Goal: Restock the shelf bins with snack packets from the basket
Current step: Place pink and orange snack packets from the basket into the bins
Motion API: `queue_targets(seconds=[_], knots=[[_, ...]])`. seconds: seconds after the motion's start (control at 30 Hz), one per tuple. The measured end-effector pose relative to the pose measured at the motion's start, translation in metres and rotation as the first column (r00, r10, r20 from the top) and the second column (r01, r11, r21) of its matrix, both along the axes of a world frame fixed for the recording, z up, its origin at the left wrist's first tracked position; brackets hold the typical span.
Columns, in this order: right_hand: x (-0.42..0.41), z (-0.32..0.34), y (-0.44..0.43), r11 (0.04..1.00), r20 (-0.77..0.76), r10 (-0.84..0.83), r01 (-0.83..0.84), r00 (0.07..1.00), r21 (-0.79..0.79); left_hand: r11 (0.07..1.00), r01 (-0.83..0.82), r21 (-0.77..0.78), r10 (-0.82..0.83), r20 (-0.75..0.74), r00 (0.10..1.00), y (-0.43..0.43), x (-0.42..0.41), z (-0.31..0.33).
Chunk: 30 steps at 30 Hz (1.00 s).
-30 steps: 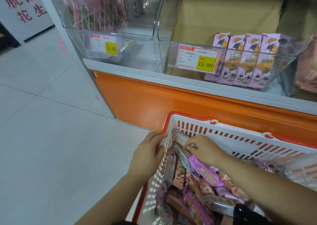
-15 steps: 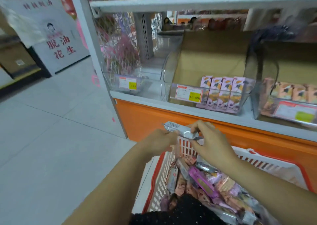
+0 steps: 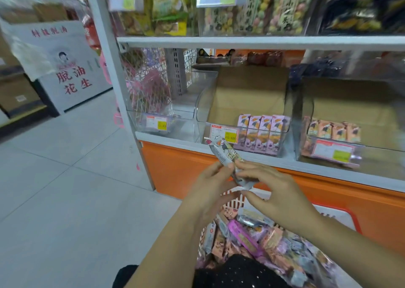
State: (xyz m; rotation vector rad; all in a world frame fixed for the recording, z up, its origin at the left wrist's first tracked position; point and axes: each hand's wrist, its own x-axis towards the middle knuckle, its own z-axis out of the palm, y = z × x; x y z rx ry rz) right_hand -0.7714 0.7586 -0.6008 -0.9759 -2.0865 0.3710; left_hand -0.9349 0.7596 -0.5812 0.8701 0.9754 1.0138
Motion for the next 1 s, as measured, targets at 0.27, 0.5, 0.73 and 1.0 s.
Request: queue_targets(seconds=[0.27, 0.5, 0.73, 1.0], knots=[[0.0, 0.051, 0.013, 0.988, -0.102, -0.065, 0.05, 0.993, -0.148, 0.989, -0.121, 0.088, 0.136, -0.183, 0.974, 0.03, 0.005, 0.03], [-0.04, 0.066, 0.058, 0.995, 0.155, -0.055, 0.068, 0.986, -0.075, 0.944, -0.195, 0.268, 0.261, -0.238, 0.936, 0.044, -0.009, 0.043], [-0.098, 0.086, 0.101, 0.996, 0.236, 0.051, -0.034, 0.97, -0.078, 0.888, -0.29, 0.357, 0.37, -0.181, 0.911, 0.066, -0.061, 0.042], [-0.154, 0.086, 0.189, 0.996, 0.291, -0.074, 0.088, 0.954, -0.035, 0.733, -0.523, 0.436, 0.646, -0.207, 0.734, 0.13, -0.117, 0.019]])
